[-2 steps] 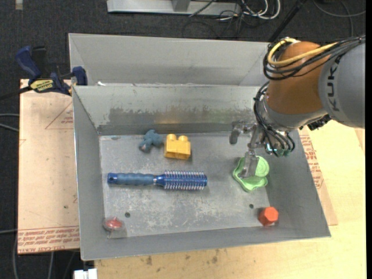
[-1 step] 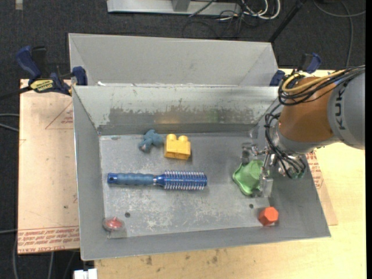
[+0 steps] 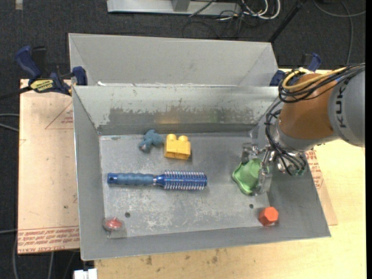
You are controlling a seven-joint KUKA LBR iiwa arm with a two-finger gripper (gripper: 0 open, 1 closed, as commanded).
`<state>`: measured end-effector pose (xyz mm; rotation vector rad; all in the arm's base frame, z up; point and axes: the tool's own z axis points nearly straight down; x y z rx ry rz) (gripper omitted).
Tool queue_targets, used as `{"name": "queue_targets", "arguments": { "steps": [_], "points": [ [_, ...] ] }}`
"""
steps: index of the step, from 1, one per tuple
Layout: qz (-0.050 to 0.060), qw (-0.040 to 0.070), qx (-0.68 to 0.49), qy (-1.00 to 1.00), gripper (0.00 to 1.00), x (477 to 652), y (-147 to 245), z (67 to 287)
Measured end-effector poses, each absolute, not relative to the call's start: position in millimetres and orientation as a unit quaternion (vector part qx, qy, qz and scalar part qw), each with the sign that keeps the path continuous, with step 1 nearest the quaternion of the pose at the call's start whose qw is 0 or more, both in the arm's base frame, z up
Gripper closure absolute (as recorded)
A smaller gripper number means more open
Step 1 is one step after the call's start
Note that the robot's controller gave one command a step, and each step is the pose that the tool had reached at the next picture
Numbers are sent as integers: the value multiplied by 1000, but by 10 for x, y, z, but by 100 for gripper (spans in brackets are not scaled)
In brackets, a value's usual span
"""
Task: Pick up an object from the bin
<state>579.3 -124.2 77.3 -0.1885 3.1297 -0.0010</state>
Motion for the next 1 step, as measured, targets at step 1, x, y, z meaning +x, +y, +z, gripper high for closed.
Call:
{"name": "queue_targets", "arguments": {
  "steps": [1],
  "points": [
    [-2,6,-75,997,100,5841,-1302,2335]
  ]
}}
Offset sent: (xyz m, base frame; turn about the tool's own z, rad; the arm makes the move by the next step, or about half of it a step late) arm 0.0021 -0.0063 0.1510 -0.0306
